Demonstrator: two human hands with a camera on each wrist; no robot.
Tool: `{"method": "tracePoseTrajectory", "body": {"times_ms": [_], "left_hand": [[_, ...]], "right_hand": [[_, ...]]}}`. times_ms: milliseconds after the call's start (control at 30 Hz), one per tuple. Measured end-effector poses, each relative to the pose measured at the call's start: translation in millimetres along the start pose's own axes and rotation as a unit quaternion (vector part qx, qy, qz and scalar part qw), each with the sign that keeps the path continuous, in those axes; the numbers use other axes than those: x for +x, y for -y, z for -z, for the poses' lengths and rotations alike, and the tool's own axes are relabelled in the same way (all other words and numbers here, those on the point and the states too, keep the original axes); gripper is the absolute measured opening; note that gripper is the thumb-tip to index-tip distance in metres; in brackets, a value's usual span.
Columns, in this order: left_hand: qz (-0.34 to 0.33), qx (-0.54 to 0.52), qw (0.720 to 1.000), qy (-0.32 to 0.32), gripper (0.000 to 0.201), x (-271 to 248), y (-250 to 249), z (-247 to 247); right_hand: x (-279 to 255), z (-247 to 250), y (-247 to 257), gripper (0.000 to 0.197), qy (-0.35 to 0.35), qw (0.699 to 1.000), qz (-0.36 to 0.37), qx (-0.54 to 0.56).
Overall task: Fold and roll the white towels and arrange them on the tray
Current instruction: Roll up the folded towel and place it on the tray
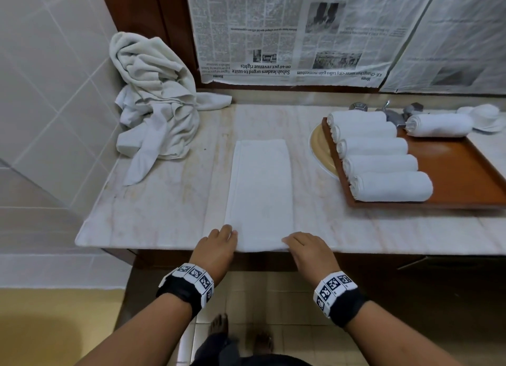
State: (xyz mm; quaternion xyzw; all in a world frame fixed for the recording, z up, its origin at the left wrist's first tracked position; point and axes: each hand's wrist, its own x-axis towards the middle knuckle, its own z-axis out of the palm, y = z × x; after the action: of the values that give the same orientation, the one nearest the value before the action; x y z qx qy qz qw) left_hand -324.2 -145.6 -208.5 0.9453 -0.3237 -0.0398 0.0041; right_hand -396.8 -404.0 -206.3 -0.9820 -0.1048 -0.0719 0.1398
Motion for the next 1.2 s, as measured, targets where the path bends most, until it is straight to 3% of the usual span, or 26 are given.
{"method": "tracePoseTrajectory", "body": {"times_ms": [133, 233, 333, 433, 533, 633, 700, 800, 867, 967, 1033, 1200], "left_hand": [[0.003, -0.064, 0.997, -0.031, 0.036, -0.6, -1.4, 3.5], [-0.005, -0.118, 0.991, -0.06, 0.024, -2.0, -0.1, 3.3], [-0.004, -0.145, 0.987, -0.068, 0.038, -5.3, 4.6, -4.6], [0.026, -0.211, 0.976, -0.047, 0.057, -2.0, 6.4, -4.7], [0.071, -0.269, 0.96, -0.021, 0.046, 9.7, 7.5, 3.7], [0.114, -0.276, 0.954, -0.017, 0.046, 20.3, 6.7, 6.5], [0.146, -0.3, 0.942, -0.028, 0.051, 22.9, 4.4, 6.0], [0.204, -0.338, 0.918, -0.042, 0.028, 23.8, 0.9, 5.6], [0.212, -0.353, 0.91, -0.053, 0.014, 23.0, -0.3, 5.3], [0.201, -0.371, 0.904, -0.072, 0.011, 21.1, -2.3, 6.0], [0.188, -0.361, 0.909, -0.085, 0.012, 21.0, -2.6, 6.1], [0.105, -0.233, 0.961, -0.103, 0.009, 20.8, -3.6, -1.6]], "right_hand": [[0.8, 2.2, -8.0, 0.022, 0.011, 0.999, -0.002, 0.04], [8.0, 4.5, -10.9, 0.012, 0.031, 0.997, -0.037, 0.065], [18.4, 14.9, -8.4, 0.024, 0.103, 0.985, -0.096, 0.099], [26.4, 24.9, -5.7, 0.01, 0.106, 0.961, -0.184, 0.176], [34.2, 25.4, -3.0, 0.01, 0.091, 0.943, -0.252, 0.199], [38.1, 21.5, 0.4, 0.005, 0.076, 0.961, -0.227, 0.138], [34.8, 18.0, 3.7, 0.008, 0.067, 0.977, -0.169, 0.108], [22.0, 10.8, 6.3, 0.019, 0.058, 0.994, -0.061, 0.073], [12.8, 9.5, 4.8, 0.023, 0.051, 0.996, -0.034, 0.069], [6.6, 10.4, 0.8, 0.034, 0.066, 0.996, -0.016, 0.051], [9.3, 10.3, -1.4, 0.035, 0.067, 0.997, -0.007, 0.035], [15.6, 10.5, -6.6, 0.036, 0.043, 0.998, 0.003, 0.035]]}}
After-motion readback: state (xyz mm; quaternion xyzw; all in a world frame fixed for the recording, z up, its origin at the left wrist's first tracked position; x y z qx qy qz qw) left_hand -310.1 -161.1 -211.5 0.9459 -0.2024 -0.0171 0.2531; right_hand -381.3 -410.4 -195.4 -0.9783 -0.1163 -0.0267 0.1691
